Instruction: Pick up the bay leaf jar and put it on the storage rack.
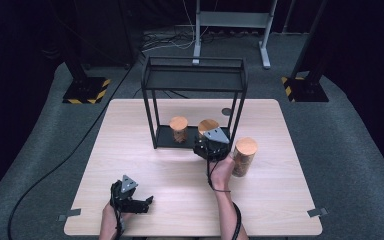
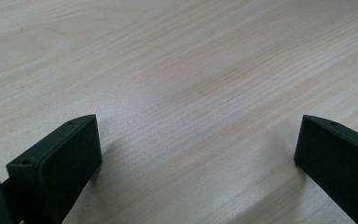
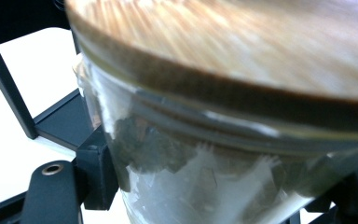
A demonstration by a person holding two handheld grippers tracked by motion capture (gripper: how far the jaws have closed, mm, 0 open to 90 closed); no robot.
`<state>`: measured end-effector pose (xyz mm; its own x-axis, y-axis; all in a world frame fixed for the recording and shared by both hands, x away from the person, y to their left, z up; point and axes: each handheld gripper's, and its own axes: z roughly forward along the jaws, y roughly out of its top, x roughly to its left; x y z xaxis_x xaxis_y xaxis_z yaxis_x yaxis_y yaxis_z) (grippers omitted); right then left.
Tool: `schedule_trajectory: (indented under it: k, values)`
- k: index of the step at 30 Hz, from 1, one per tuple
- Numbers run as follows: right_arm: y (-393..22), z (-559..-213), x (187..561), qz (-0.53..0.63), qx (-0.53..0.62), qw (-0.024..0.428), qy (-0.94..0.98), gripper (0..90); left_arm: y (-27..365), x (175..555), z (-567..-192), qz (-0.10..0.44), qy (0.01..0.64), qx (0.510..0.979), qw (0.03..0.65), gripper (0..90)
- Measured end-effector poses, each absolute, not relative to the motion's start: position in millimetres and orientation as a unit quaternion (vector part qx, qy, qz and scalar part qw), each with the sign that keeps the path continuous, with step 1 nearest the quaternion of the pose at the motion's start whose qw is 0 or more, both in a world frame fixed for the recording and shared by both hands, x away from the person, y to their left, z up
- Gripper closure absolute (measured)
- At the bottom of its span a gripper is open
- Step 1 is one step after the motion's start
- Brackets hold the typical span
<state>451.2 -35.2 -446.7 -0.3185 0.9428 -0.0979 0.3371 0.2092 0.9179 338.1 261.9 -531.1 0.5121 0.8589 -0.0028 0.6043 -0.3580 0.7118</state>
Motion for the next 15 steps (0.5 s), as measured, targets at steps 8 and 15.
schedule_trajectory:
  k: [8,15]
  values:
    - [-32.5,-443.8,456.7,0.425,0.459,0.355,0.694,24.3,262.0,338.1,-531.1,0.189,0.456,0.802,0.336,0.0]
    - [-31.4,-438.8,460.8,0.426,0.454,0.359,0.696,24.3,261.9,338.1,-531.1,0.189,0.456,0.802,0.336,0.0]
